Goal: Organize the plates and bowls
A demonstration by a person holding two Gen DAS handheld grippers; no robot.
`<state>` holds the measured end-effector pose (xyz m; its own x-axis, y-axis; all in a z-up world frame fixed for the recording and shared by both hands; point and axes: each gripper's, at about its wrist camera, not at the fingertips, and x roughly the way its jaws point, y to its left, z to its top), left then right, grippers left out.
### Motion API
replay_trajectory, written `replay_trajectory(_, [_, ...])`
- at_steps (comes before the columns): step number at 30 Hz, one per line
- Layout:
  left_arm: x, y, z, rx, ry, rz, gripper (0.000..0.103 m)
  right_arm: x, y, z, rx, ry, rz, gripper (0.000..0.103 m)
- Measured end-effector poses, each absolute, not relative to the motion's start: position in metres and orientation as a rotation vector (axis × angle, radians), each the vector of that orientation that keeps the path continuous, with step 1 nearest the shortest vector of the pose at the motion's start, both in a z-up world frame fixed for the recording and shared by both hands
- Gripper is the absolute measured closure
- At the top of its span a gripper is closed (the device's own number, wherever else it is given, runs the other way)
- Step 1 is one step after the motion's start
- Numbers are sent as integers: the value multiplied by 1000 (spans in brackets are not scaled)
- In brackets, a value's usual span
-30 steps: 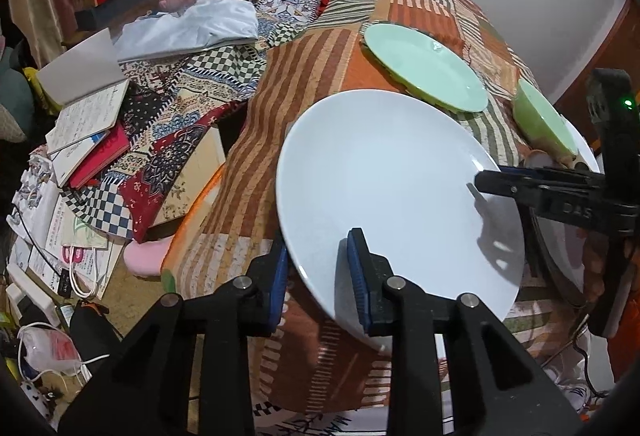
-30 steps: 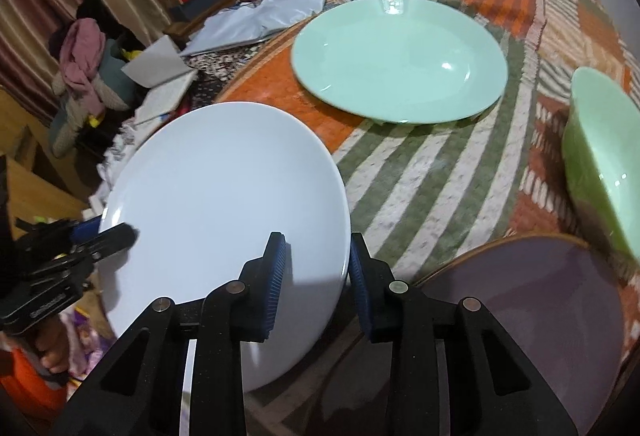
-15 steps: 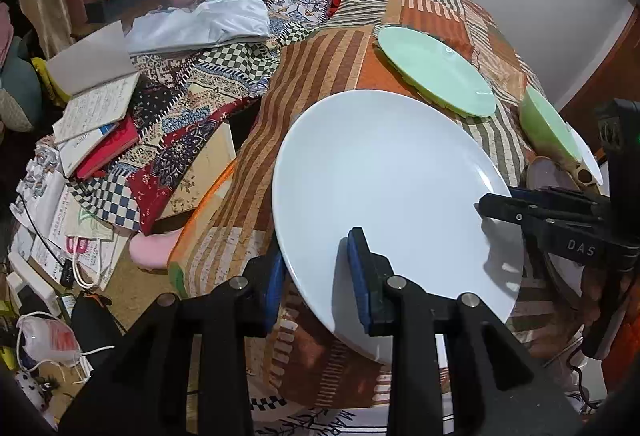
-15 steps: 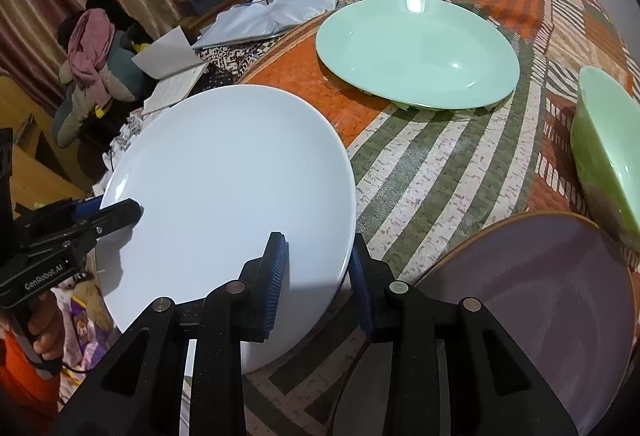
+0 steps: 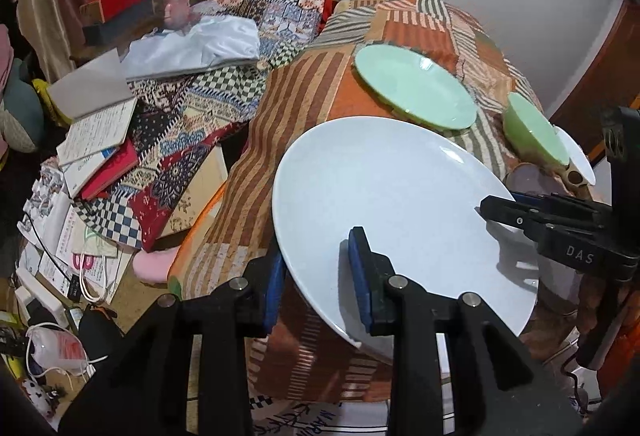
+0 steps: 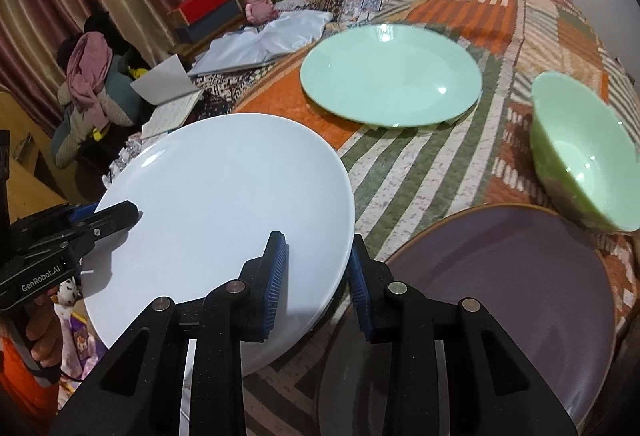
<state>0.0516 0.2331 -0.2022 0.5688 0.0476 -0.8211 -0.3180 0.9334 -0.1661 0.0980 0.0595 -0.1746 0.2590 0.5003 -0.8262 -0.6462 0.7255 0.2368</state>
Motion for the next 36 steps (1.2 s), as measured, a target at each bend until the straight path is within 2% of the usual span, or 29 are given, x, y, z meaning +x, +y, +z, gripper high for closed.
replay_trajectory(17, [59, 191, -160, -234, 856, 170, 73, 94, 13, -140, -82, 944, 727, 74])
replay_trajectory(36, [77, 117, -141, -183, 831, 39, 72, 81, -65, -124, -13, 891, 608, 74])
